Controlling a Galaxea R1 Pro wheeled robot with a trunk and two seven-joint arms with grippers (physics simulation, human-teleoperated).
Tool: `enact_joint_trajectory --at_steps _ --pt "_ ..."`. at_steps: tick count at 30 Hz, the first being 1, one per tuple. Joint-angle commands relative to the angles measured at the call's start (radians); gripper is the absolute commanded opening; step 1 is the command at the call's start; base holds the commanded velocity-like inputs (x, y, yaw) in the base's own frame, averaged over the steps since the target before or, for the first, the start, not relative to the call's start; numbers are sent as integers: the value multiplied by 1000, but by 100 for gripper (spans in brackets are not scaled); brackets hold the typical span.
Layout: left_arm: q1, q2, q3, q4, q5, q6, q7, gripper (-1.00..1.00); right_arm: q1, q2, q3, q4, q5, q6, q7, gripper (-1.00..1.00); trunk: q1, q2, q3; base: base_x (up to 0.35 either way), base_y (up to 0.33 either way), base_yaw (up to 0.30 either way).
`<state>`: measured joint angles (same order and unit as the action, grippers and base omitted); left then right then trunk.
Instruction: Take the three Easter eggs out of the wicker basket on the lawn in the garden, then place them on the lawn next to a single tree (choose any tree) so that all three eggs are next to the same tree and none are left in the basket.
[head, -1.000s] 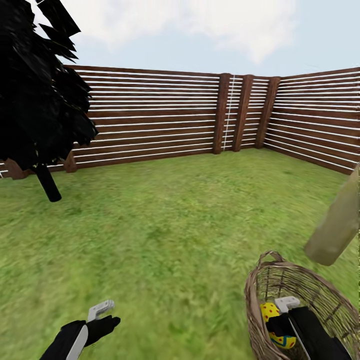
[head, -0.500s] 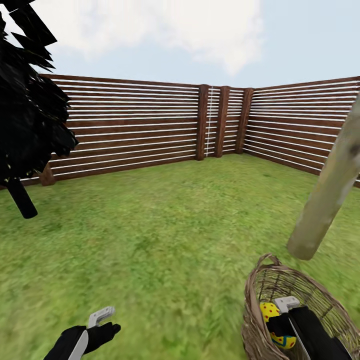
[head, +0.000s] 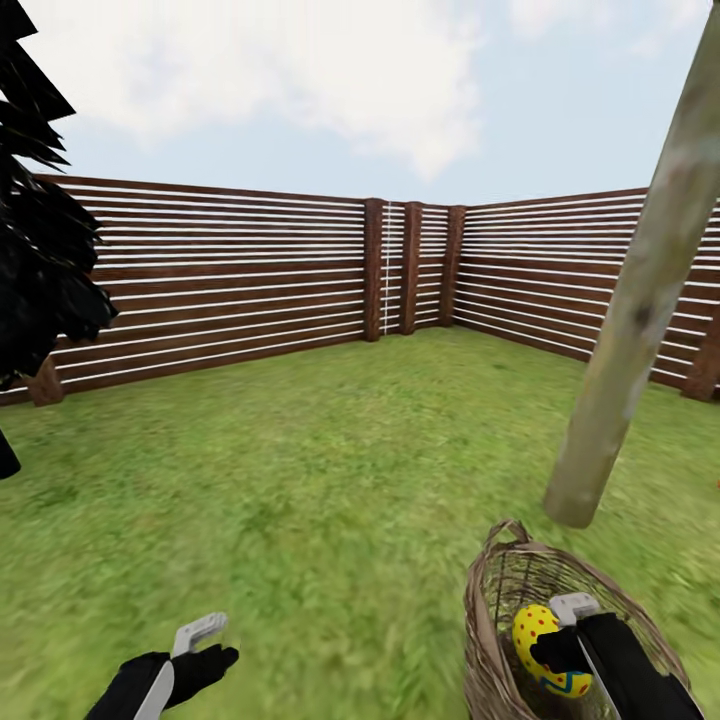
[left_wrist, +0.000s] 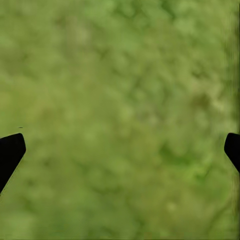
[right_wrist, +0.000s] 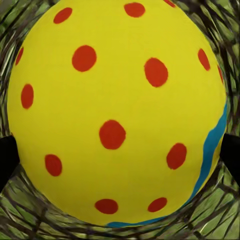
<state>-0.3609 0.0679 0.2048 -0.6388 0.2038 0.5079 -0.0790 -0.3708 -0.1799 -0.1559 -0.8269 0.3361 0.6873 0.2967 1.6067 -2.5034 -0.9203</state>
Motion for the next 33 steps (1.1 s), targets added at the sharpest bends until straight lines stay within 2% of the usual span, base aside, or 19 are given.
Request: enact_joint_trajectory --at_steps 1,4,16,23,29,33 --pt "0 0 4 0 2 5 -4 100 0 0 -2 -1 11 3 9 -100 0 0 3 332 0 -2" --pt "0 0 4 1 2 5 -4 100 0 0 -2 -1 11 3 9 -100 -1 1 14 242 0 0" --pt "-1 -5 4 2 2 5 -5 100 0 0 -2 -1 11 6 9 -100 -7 4 61 8 0 -79" --pt "-1 -5 4 4 3 5 -5 100 0 1 -2 -1 11 6 9 -100 -34 53 83 24 192 -20" --pt "-1 -5 2 51 3 3 -5 100 0 0 -4 -1 11 7 10 -100 -57 95 106 20 34 -252" --pt "0 -5 4 53 2 -44 -5 100 0 0 -4 -1 11 8 10 -100 -72 123 121 125 122 -272"
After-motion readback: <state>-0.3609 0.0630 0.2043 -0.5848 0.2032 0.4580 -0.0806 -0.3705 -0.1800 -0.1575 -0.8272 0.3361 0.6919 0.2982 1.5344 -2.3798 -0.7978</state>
